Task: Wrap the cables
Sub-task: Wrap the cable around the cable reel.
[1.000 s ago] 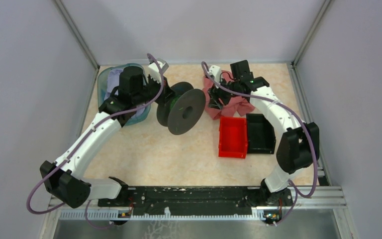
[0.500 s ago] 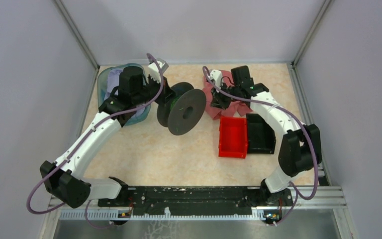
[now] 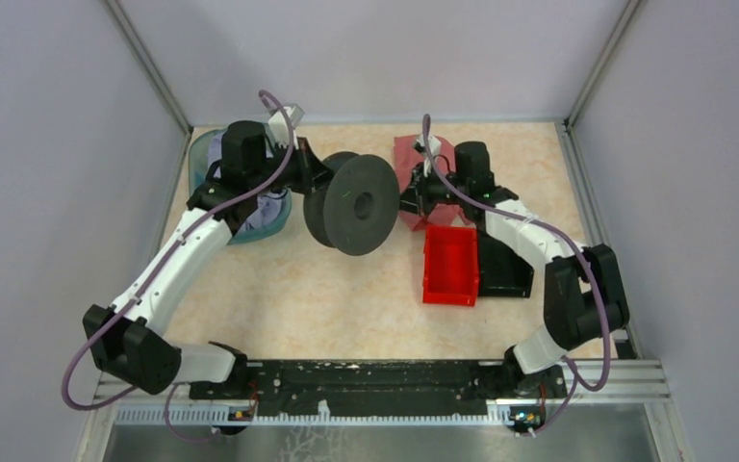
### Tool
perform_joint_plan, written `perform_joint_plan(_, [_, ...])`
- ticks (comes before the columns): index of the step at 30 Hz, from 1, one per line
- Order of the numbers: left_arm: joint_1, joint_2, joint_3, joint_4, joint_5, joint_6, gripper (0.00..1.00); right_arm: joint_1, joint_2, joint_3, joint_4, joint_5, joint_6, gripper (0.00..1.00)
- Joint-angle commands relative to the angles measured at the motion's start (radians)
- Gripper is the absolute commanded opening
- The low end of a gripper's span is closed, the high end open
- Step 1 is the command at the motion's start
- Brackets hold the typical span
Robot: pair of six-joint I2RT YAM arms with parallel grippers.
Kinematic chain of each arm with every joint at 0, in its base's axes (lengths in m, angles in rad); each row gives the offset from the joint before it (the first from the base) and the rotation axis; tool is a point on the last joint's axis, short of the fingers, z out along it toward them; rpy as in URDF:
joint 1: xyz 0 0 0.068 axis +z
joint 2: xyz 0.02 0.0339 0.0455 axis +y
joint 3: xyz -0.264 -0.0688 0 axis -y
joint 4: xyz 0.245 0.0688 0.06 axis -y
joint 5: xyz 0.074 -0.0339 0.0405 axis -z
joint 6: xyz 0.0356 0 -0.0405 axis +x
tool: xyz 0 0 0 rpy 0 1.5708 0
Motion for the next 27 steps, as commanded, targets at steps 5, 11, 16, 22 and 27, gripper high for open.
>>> perform_joint_plan(5, [0.070,0.029,0.043,0.166,0.059,-0.216,0.00,-0.005,-0.051,-0.154,0.601,-0.207,0.458,0.00])
perform_joint_plan(11, [0.094,0.056,0.000,0.253,0.138,-0.303,0.00,0.016,-0.037,-0.246,0.911,-0.211,0.684,0.00])
perform_joint_plan(16, [0.100,0.075,-0.019,0.297,0.176,-0.351,0.00,0.072,-0.025,-0.278,1.055,-0.181,0.768,0.00])
perform_joint_plan(22, [0.110,0.086,-0.040,0.329,0.196,-0.390,0.00,0.109,0.010,-0.290,1.172,-0.184,0.831,0.03])
perform_joint_plan(27, [0.123,0.084,-0.043,0.334,0.184,-0.389,0.00,0.110,-0.002,-0.298,1.136,-0.199,0.784,0.11])
